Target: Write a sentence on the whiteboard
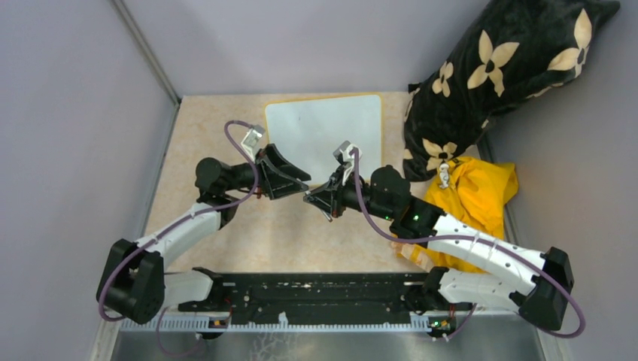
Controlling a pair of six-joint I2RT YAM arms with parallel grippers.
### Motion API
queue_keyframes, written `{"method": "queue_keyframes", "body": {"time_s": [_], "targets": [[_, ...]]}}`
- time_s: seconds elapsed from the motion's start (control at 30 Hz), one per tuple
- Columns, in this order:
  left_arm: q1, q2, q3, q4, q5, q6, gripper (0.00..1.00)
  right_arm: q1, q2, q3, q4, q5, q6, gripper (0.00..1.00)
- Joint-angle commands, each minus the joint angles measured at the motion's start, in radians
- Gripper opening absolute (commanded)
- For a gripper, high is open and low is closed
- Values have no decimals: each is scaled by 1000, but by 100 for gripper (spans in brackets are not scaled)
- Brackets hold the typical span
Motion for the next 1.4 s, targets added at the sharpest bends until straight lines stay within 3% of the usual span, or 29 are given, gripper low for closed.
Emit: {"method": "queue_keyframes", "body": {"time_s": [0.0, 0.23, 0.4, 0.9, 1.27, 1.37], "targets": [[-2, 13, -12, 135, 7, -97, 61, -6, -38, -4, 84, 23, 20, 0], [-2, 51, -37, 333, 14, -261, 63, -6, -44, -15, 102, 36, 30, 0], [-2, 68, -46, 418, 12, -330, 57, -6, -42, -21, 110, 34, 37, 0], [-41, 68, -8, 392, -15, -324, 40, -6, -45, -29, 106, 18, 43, 0], [-45, 51, -5, 338, -26, -295, 22, -6, -49, -33, 97, 21, 40, 0], [-44, 47, -2, 328, -30, -290, 21, -6, -48, -33, 95, 19, 38, 0]]}}
